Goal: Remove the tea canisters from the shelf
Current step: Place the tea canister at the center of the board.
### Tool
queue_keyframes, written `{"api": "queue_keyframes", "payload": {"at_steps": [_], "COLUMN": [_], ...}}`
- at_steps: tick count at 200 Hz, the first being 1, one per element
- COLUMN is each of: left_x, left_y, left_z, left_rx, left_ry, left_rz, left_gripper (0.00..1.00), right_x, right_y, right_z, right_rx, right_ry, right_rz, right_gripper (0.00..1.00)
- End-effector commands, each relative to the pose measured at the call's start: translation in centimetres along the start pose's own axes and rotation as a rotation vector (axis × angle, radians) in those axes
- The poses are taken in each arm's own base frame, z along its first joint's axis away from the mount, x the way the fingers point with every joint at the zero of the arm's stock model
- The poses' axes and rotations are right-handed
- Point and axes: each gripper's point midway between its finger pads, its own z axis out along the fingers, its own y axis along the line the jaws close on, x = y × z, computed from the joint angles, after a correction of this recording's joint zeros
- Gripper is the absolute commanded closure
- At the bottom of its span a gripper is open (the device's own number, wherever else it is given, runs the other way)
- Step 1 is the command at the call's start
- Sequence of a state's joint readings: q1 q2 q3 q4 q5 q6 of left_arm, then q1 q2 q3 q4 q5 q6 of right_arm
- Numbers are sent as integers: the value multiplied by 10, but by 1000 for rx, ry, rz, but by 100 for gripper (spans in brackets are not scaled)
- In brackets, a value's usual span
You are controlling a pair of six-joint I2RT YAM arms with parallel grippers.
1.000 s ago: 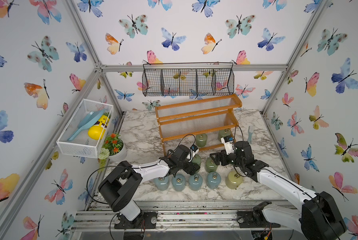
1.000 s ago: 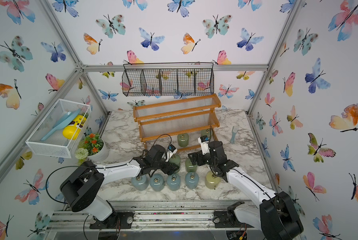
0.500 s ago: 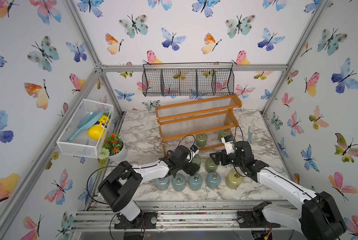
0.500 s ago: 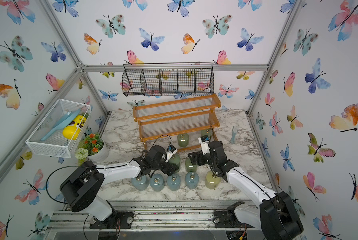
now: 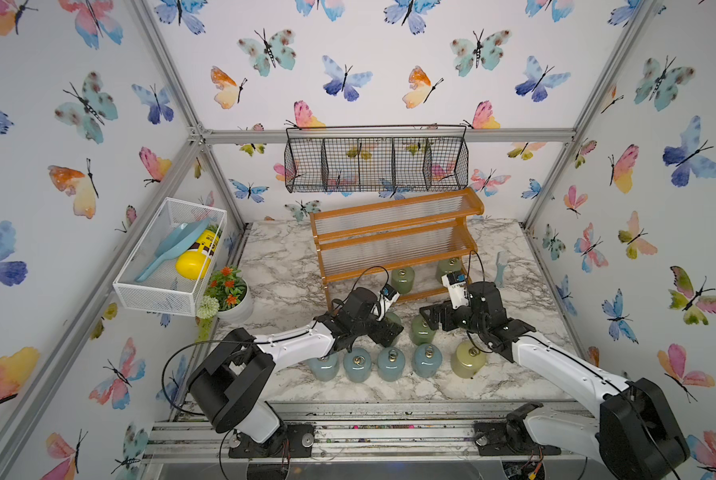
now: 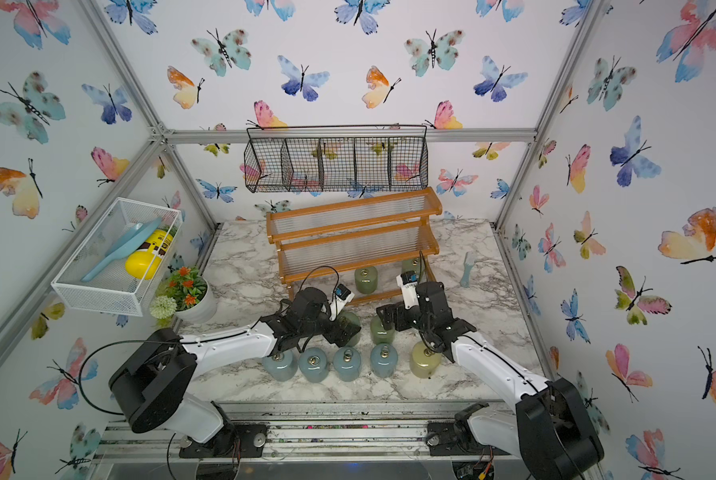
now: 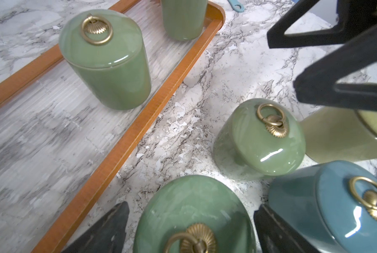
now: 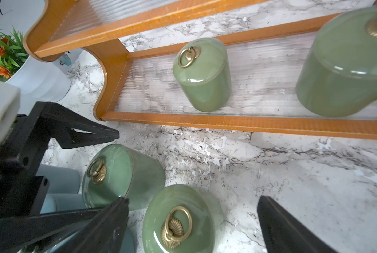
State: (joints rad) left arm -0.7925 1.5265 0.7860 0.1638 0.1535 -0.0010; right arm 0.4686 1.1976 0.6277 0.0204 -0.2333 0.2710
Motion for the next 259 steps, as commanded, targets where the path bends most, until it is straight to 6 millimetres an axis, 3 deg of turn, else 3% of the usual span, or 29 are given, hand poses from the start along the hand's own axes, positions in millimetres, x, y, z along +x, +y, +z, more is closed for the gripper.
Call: {"api": "queue_keyframes", "payload": {"at_steps": [1,52,80,108,203,259], "left_x": [-29,-58,-59,-51,-27,-18], "left_y": [-1,7,12,19,37,41], "left_z": [-19,-52,-69,-85,-125,-132], "left_rx": [-16,-90,-132,-174,-291,-316], "left_ry": [-81,-153,-194,-223,-290,-304], "left_rz": [24,12,-25,-52,-123,-133], "left_gripper": [5,3,3,1,1,2], "right_x": [-19,-49,-66,-80,-93,-98], "right_y": [-6,-52,-85,-103,-125,-136], "right_z": [-9,-17,-13,3,44,59], "right_rx": [40,146,188,208,184,201], "right_ry": [-41,-76,-102,-94,-89,-86], "right_rz": [-22,-40,-34,-71,-106,-106], "right_gripper": [1,1,1,0,0,0]}}
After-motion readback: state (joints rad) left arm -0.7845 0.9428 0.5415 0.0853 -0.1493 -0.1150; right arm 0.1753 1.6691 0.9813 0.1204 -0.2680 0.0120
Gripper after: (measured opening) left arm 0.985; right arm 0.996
